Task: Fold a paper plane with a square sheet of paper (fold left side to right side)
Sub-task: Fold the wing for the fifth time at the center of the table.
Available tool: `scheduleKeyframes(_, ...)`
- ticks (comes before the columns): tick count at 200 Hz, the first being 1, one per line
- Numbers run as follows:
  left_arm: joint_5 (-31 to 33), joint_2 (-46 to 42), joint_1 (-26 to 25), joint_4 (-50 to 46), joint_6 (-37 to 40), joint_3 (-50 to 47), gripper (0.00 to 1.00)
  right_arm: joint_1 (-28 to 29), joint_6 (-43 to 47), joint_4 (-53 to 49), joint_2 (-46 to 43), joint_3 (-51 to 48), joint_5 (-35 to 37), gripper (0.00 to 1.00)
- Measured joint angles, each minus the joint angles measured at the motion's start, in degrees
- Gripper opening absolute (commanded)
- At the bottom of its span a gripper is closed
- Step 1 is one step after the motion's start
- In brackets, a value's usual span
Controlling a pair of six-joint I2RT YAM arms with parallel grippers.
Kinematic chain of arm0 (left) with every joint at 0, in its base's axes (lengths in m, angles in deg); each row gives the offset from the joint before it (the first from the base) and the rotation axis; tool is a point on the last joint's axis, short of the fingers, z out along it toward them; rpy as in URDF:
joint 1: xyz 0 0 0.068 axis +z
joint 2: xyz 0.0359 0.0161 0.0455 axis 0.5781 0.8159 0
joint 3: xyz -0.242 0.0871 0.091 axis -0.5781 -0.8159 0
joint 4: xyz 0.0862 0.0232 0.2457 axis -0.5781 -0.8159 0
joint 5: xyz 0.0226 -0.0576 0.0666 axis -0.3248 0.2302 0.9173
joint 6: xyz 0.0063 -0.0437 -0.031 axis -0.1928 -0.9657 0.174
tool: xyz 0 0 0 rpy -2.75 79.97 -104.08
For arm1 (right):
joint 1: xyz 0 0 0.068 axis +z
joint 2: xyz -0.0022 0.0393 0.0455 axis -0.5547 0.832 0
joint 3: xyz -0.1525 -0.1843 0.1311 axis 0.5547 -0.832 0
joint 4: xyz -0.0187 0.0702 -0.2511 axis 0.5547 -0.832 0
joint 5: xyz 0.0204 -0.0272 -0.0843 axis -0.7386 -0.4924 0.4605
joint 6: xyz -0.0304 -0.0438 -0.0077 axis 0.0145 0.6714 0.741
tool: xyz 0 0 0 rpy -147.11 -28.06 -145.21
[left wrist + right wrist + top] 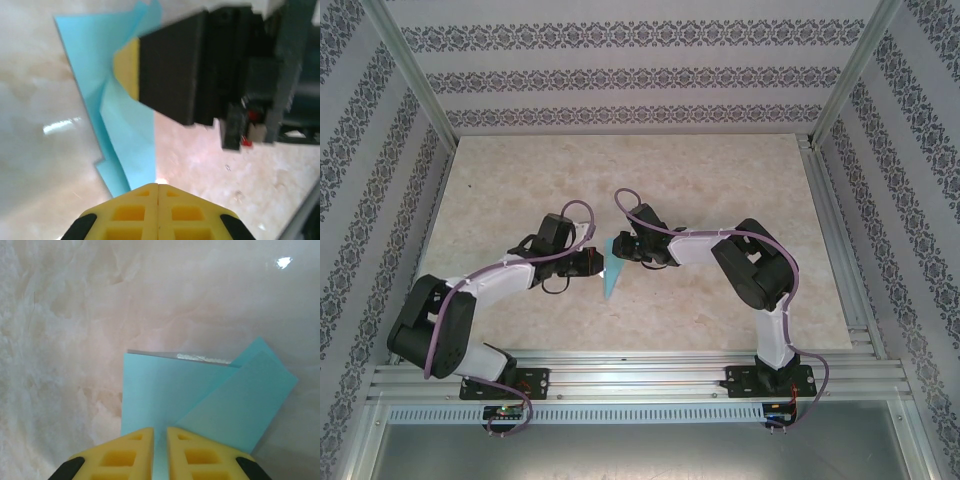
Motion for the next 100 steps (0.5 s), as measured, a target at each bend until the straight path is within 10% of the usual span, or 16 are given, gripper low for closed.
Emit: scheduleKeyframes(100,-3.15,-1.01,-4.9,8.48,-8.87,-8.33,0.09,0.02,0.92,-1.7,0.24,1.05,-0.02,0.16)
